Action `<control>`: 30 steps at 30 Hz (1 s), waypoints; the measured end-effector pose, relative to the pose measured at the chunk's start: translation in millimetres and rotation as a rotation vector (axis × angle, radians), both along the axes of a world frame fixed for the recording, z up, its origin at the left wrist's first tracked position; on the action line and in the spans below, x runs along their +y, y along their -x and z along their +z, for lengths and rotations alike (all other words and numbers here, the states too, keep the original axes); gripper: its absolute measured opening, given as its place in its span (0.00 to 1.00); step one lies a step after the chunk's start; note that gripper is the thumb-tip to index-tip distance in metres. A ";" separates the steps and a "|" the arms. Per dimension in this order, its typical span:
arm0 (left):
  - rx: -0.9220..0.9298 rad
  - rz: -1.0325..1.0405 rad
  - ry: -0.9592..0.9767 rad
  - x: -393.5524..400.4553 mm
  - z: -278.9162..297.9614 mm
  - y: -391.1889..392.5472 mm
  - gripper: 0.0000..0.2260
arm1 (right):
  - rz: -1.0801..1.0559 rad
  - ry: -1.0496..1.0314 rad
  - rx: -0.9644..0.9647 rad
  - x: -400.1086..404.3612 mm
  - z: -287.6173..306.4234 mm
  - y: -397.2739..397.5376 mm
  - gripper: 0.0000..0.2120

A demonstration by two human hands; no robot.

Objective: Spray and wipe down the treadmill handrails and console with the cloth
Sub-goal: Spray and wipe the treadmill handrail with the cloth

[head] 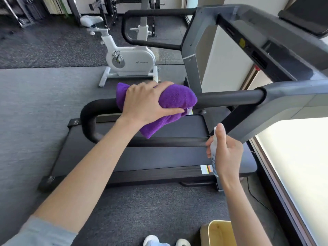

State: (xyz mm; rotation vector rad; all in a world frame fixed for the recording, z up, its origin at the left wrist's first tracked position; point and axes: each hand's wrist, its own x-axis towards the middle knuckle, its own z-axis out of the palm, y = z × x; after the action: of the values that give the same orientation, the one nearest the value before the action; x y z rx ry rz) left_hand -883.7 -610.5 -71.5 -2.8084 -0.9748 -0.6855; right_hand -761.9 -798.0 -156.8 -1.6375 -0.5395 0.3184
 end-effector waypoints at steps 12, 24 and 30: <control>-0.323 0.289 0.073 31.2 -30.3 115.9 0.32 | 0.044 0.000 0.011 -3.6 -0.1 14.7 0.34; -0.295 0.129 -0.210 -39.2 -38.1 91.9 0.25 | 0.063 -0.010 0.013 -2.1 -4.3 23.0 0.34; -0.159 0.096 -0.296 -38.2 -107.0 75.0 0.31 | 0.043 0.038 0.033 -10.6 -17.0 19.0 0.35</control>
State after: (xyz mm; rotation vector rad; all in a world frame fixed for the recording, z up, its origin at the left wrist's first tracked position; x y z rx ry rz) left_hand -958.7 -648.7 -178.5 -2.4662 -0.9362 -0.9650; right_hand -780.9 -808.6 -173.8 -1.6558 -0.5472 0.3891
